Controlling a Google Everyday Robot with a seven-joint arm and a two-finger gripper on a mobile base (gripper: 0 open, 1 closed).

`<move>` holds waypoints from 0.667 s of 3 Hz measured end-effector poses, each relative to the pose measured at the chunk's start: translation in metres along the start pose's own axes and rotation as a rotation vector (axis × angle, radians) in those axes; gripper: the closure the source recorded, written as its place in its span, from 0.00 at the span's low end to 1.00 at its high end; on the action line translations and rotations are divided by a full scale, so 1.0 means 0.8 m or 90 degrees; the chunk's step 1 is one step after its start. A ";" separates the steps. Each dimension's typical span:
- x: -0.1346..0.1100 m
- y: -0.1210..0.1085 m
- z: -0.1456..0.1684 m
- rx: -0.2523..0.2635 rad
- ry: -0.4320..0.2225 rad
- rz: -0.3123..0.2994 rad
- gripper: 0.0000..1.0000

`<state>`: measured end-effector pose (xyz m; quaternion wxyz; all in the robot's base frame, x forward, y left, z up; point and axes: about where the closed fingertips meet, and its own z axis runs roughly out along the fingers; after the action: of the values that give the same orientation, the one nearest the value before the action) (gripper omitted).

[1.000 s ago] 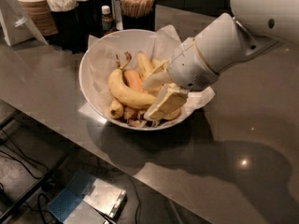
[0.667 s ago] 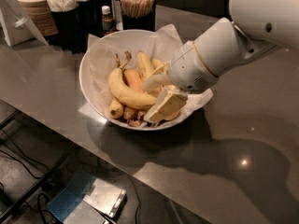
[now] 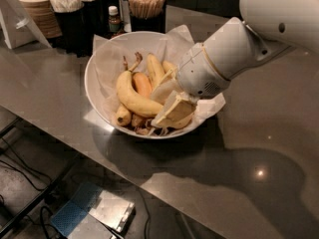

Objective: Pick banana from white bowl

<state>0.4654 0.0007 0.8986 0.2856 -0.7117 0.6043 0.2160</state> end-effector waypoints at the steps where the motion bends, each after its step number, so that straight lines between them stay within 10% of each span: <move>1: -0.004 0.000 -0.003 0.004 0.012 -0.013 1.00; 2: -0.007 -0.001 -0.007 0.012 0.024 -0.023 1.00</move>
Offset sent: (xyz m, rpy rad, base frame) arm 0.0015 -0.0034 0.0109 -0.0538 -0.0631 0.0026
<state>0.4647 0.0010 0.9063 0.2847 -0.7236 0.5989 0.1914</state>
